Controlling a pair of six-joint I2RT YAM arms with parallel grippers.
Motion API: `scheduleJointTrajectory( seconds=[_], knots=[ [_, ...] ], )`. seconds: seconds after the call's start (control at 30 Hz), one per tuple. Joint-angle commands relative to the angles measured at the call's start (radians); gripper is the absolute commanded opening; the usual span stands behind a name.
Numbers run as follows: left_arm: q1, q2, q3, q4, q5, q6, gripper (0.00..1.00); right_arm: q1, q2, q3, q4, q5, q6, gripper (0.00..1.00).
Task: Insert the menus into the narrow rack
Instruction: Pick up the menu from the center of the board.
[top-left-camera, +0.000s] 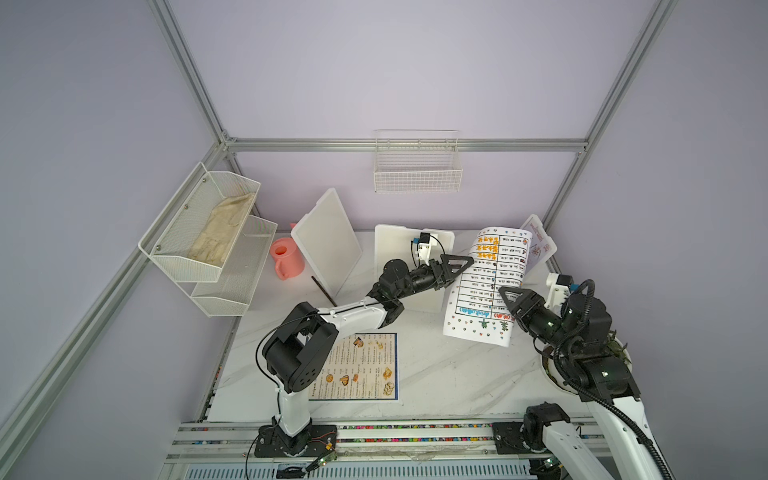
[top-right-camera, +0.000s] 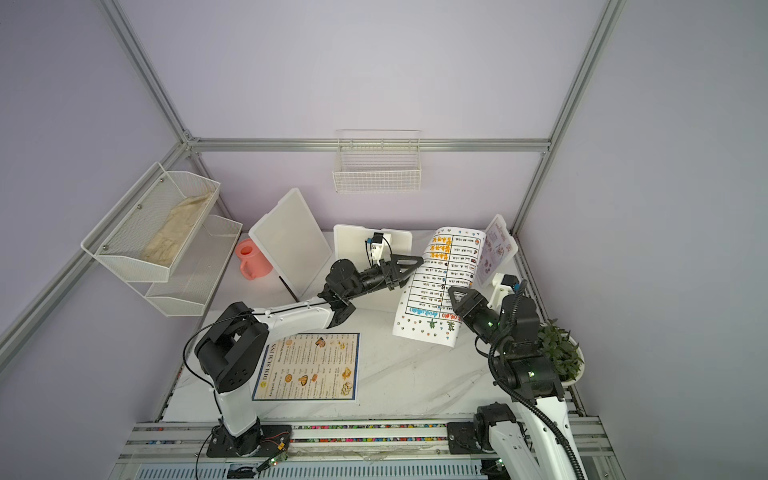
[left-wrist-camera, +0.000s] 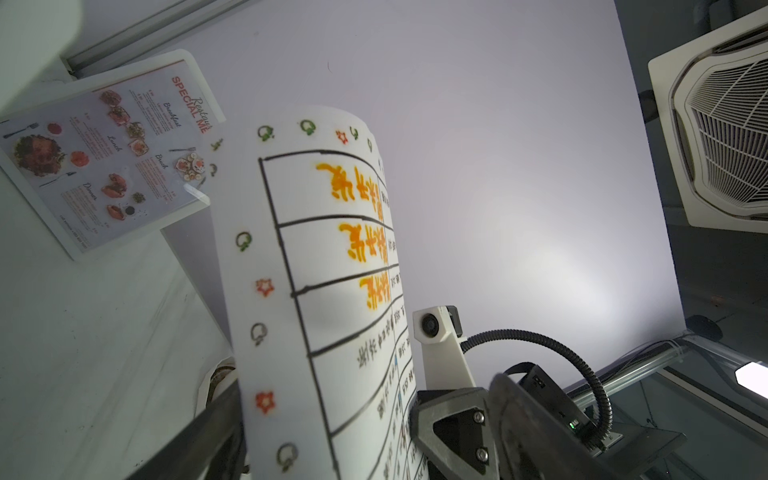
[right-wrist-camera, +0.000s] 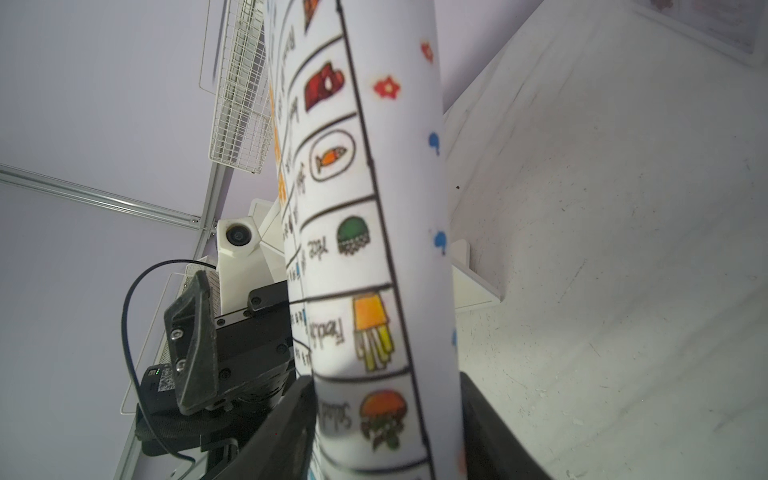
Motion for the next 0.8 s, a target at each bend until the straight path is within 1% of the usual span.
scheduleJointTrajectory(
  seconds=[0.0,0.23,0.43,0.53,0.6,0.77],
  knots=[
    [0.005,-0.013,0.045,0.053,0.017,0.011,0.85,0.004,-0.014,0.028,-0.039,0.027,-0.026,0.54],
    [0.01,-0.009,0.046,0.055,0.02,0.009,0.82,0.004,-0.021,0.035,-0.066,0.041,-0.038,0.55],
    [0.01,0.001,0.051,0.064,0.031,0.003,0.72,0.004,-0.011,0.032,-0.058,0.032,-0.05,0.55],
    [0.01,0.005,0.05,0.061,0.032,0.005,0.65,0.004,-0.009,0.031,-0.053,0.028,-0.053,0.55],
    [0.01,0.005,0.051,0.06,0.035,0.007,0.62,0.003,-0.008,0.029,-0.048,0.023,-0.052,0.56],
    [0.01,-0.001,0.056,0.013,0.05,0.039,0.53,0.004,-0.006,0.025,-0.031,0.007,-0.053,0.56]
  ],
)
